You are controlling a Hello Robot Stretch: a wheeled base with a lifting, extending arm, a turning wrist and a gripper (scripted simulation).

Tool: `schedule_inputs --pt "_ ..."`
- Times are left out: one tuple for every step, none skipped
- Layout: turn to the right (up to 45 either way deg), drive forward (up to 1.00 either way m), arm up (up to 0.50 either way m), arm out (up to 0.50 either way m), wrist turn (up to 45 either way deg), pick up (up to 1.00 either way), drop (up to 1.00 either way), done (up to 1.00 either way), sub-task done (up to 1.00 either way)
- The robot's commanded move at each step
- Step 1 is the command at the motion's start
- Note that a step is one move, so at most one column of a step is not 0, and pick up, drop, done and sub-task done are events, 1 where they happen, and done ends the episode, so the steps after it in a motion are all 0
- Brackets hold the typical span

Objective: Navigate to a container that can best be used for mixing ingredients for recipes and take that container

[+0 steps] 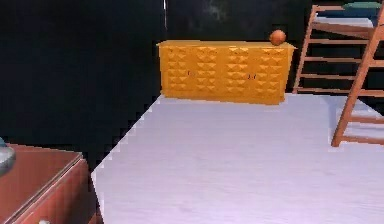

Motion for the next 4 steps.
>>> schedule_inputs --pt "-45.0 0.0 0.0 0.0 0.0 0.0 0.0 0.0 0.0" --pt "-45.0 0.0 0.0 0.0 0.0 0.0 0.0 0.0 0.0" --pt "-42.0 0.0 0.0 0.0 0.0 0.0 0.0 0.0 0.0" --pt "45.0 0.0 0.0 0.0 0.0 0.0 0.0 0.0 0.0"
